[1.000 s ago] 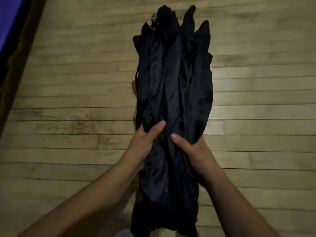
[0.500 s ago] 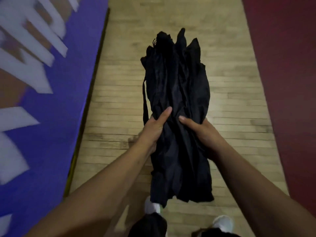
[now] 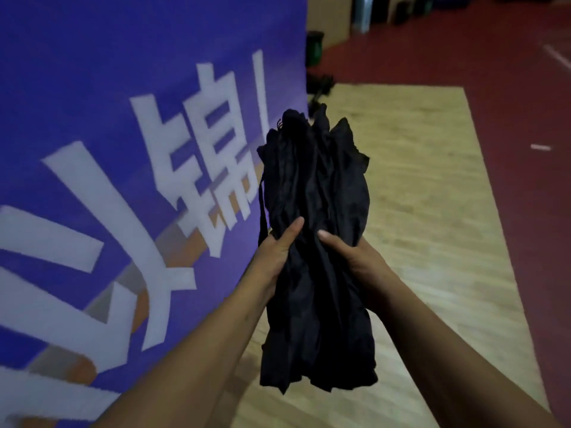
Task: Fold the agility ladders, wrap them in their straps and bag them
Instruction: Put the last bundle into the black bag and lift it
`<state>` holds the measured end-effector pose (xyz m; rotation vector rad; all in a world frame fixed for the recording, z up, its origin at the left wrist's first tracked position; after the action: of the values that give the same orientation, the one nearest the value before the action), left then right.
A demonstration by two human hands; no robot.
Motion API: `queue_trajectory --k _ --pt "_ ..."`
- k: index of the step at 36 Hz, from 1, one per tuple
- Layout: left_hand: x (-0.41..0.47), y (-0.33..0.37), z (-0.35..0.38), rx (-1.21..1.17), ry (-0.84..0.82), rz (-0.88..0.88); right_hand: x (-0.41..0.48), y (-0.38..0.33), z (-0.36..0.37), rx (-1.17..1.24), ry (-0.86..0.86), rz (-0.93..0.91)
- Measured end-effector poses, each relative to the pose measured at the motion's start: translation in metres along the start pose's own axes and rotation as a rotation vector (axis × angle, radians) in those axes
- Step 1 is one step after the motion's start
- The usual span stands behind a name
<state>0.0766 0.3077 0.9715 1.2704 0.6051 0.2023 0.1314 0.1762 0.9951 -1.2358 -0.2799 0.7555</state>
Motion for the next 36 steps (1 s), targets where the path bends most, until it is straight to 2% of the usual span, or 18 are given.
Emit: queue_trajectory --k 5,9,17,26,36 --pt "-0.028 0.053 -0.01 -0.053 0.195 0.107 0.006 -0.047 0.033 0.008 -0.194 -0.021" --pt "-0.052 0.088 -0.017 -0.087 0.285 0.123 0.009 -0.079 0.06 0.015 -0.311 -0.016" --pt "-0.126 0.175 -0.053 -0.01 0.565 0.211 -0.002 -0.133 0.136 -0.017 -0.483 0.024" --pt "-0.195 0.267 -0.102 0.074 0.72 0.326 -0.03 -0.183 0.24 0.034 -0.682 0.053" --pt "-0.215 0.359 -0.179 0.089 0.721 0.448 -0.024 -0.244 0.348 -0.072 -0.727 -0.038"
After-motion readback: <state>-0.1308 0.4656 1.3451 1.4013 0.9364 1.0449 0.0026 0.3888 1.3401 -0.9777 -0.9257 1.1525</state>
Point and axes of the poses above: each hand's wrist, its own x-axis towards the middle knuckle, its own z-axis out of the palm, y = z × x, the point moved 9 cm from there along x, towards the middle knuckle, and after that the axes turned 3 degrees about x, right-handed, at the moved point
